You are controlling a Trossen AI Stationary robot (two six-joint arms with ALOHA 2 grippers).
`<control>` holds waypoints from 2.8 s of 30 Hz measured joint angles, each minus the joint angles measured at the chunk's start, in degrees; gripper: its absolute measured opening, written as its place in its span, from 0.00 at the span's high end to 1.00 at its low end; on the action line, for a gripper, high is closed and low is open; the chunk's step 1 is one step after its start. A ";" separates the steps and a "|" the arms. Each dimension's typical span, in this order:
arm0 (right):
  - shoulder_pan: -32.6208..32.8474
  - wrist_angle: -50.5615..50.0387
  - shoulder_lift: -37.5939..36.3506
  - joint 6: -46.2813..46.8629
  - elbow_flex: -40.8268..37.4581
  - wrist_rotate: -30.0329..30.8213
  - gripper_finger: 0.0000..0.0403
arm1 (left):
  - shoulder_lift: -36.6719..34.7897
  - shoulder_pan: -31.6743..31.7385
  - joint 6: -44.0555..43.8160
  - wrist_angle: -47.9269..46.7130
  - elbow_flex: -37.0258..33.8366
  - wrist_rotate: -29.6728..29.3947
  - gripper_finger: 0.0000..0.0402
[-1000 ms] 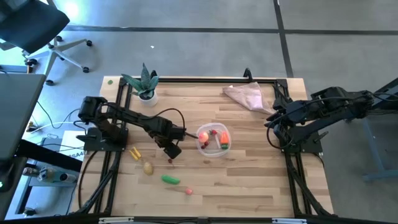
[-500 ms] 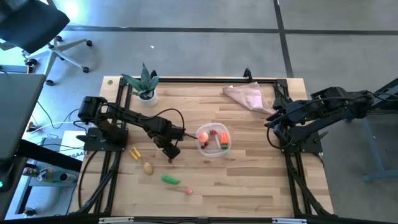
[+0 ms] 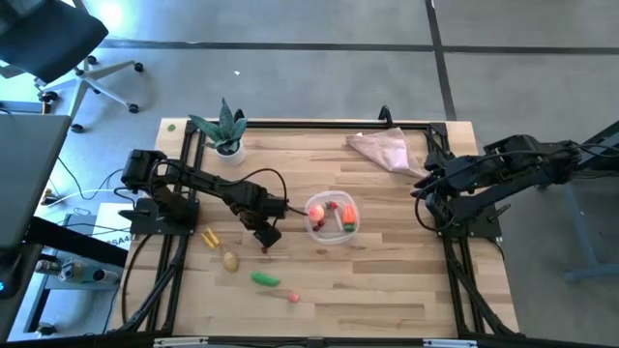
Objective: Pick and placing Produce into tupperware
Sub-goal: Put the red cherry into the transparent bin
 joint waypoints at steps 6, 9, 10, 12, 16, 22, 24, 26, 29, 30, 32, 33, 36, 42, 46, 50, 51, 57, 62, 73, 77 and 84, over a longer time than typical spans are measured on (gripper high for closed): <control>0.00 0.00 0.00 -0.01 0.01 0.01 0.68 | 0.00 -0.01 0.01 -0.27 0.00 -0.02 0.67; 0.00 0.00 -0.02 -0.01 0.01 0.00 0.68 | 0.57 -0.01 0.13 -0.01 0.00 -0.02 0.67; 0.00 0.00 -0.02 0.00 0.00 0.02 0.68 | 0.76 -0.01 0.17 -0.23 -0.03 -0.02 0.67; 0.00 0.00 -0.02 -0.02 0.02 0.02 0.68 | 1.01 -0.01 0.82 -0.15 -0.05 0.06 0.67; 0.00 0.02 -0.02 -0.01 0.01 0.01 0.68 | 2.12 -0.01 1.06 0.25 0.02 0.96 0.67; 0.00 0.02 0.00 0.00 0.00 0.01 0.68 | 2.14 -0.01 1.06 0.04 0.04 0.62 0.67; 0.00 0.02 0.00 0.00 0.01 0.02 0.68 | 2.14 -0.01 1.04 0.06 0.04 0.41 0.67; 0.00 0.02 -0.02 0.00 0.00 0.00 0.68 | 2.14 -0.01 0.94 0.16 0.04 0.37 0.67; 0.00 0.02 -0.01 0.00 0.02 0.02 0.68 | 2.14 -0.01 -0.02 0.17 0.04 0.22 0.67; 0.00 0.02 -0.02 -0.01 0.01 0.02 0.68 | 2.14 -0.01 -0.23 0.17 0.04 0.19 0.67; 0.00 0.02 -0.01 -0.01 0.00 0.01 0.68 | 2.14 -0.01 -0.27 0.12 0.04 0.03 0.67; 0.00 0.02 -0.01 -0.02 0.01 0.00 0.68 | 2.14 -0.01 -0.27 0.11 0.04 -0.06 0.67; 0.00 0.02 0.00 -0.01 0.01 0.02 0.68 | 2.14 -0.03 -0.32 0.07 0.04 -0.30 0.67; 0.00 0.02 -0.01 -0.02 0.01 0.02 0.68 | 2.19 -0.01 -0.55 0.04 0.04 -0.31 0.67; 0.00 0.02 0.00 0.00 0.00 0.02 0.68 | 2.19 -0.01 -1.59 0.04 0.04 -0.44 0.67; 0.00 0.02 0.00 -0.01 0.01 0.02 0.68 | 2.21 -0.01 -1.78 -0.10 0.04 -0.50 0.72; 0.00 0.02 -0.02 0.00 0.00 0.02 0.68 | 2.23 -0.01 -1.78 -0.17 0.03 -0.49 0.74; 0.00 0.02 -0.01 0.00 0.01 0.00 0.68 | 2.23 -0.01 -1.80 -0.33 0.02 -0.24 0.85; 0.00 0.02 0.00 0.00 0.00 0.02 0.68 | 2.23 -0.01 -1.80 -0.33 0.00 -0.16 0.86; 0.00 0.02 -0.01 0.00 0.00 0.02 0.68 | 2.25 -0.01 -1.80 -0.14 0.07 0.03 0.81; 0.00 0.02 -0.02 0.00 0.02 0.02 0.68 | 2.54 -0.03 -0.15 0.24 2.94 -1.09 0.81; 0.00 0.01 0.00 -0.01 0.01 0.00 0.68 | 2.40 -0.01 9.25 -3.36 17.61 -8.15 0.81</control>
